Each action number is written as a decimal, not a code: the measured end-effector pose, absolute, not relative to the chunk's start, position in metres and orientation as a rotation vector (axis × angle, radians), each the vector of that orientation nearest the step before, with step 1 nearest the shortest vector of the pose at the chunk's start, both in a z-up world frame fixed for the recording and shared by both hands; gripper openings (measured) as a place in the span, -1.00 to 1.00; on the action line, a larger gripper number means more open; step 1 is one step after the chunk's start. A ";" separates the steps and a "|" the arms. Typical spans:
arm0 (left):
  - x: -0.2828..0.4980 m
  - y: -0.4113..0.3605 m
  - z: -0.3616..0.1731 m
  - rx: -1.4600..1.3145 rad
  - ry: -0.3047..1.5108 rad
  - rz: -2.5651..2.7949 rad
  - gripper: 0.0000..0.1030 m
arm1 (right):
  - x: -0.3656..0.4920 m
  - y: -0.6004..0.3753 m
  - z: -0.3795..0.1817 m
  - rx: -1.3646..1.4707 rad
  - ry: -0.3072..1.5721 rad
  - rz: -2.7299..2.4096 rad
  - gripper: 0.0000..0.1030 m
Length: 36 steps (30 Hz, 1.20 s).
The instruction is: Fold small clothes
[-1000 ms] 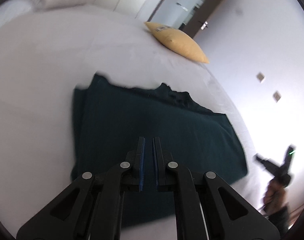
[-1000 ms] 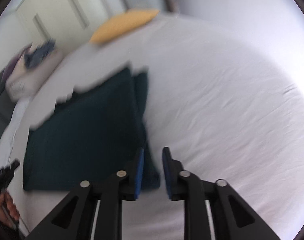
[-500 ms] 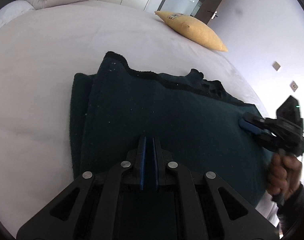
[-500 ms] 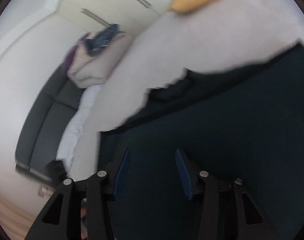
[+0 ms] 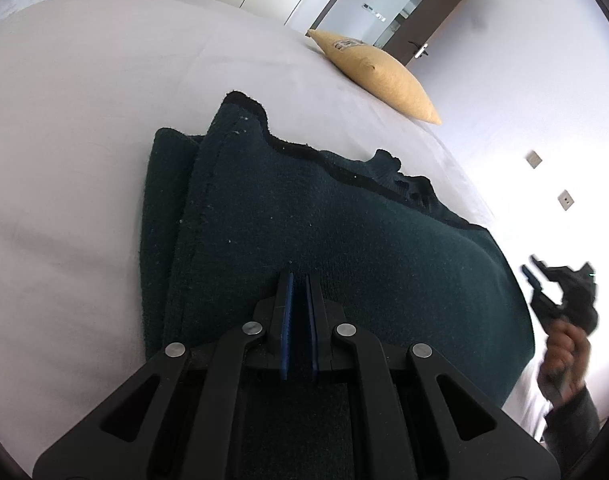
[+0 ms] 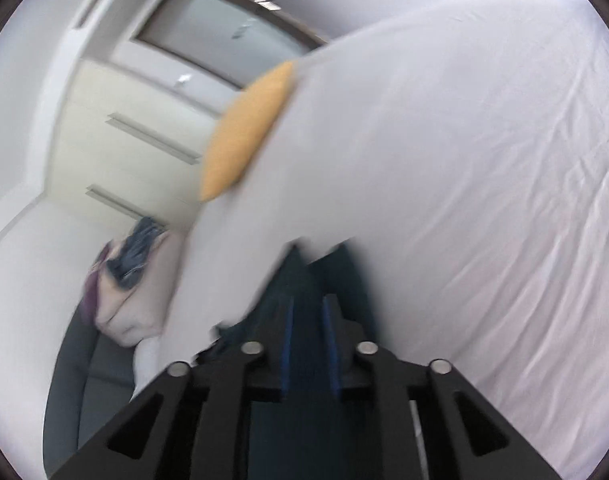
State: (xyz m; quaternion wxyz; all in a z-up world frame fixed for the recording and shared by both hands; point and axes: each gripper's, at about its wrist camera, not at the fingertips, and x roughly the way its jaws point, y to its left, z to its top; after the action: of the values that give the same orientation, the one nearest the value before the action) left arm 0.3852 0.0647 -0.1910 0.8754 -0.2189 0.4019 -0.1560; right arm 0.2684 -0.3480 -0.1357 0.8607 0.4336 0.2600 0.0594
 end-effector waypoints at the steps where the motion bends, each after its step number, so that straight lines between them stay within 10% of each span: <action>1: 0.385 0.065 -0.190 -0.451 0.838 -0.324 -0.88 | 0.265 -0.325 -0.132 0.882 0.542 0.214 -0.34; 2: 0.385 0.064 -0.190 -0.448 0.838 -0.322 -0.88 | 0.265 -0.304 -0.132 0.853 0.556 0.276 -0.02; 5: 0.385 0.064 -0.190 -0.452 0.837 -0.326 -0.88 | 0.271 -0.255 -0.149 0.756 0.669 0.373 0.12; 10: 0.388 0.065 -0.191 -0.462 0.834 -0.335 -0.88 | 0.268 -0.284 -0.183 0.885 0.684 0.340 -0.71; 16: 0.378 0.071 -0.185 -0.469 0.838 -0.332 -0.88 | 0.225 -0.329 -0.176 0.885 0.660 0.096 -0.80; 20: 0.343 0.084 -0.173 -0.500 0.848 -0.259 -0.87 | 0.211 -0.307 -0.161 0.887 0.678 0.125 -0.24; 28: 0.271 0.123 -0.176 -0.698 0.842 -0.161 -0.87 | 0.273 -0.150 -0.165 0.701 0.909 0.551 0.17; 32: 0.264 0.144 -0.179 -0.804 0.871 -0.142 -0.36 | 0.274 -0.154 -0.181 0.629 0.927 0.478 -0.29; 33: 0.261 0.150 -0.176 -0.829 0.849 -0.142 0.12 | 0.270 -0.167 -0.181 0.671 0.918 0.454 -0.29; 36: 0.261 0.159 -0.170 -0.874 0.809 -0.154 0.63 | 0.259 -0.187 -0.169 0.704 0.887 0.370 -0.07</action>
State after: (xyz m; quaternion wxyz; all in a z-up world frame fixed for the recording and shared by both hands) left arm 0.2609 0.1590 -0.1700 0.8251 -0.4113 0.3806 -0.0725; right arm 0.2591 -0.1873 -0.1685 0.8279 0.3314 0.4177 0.1741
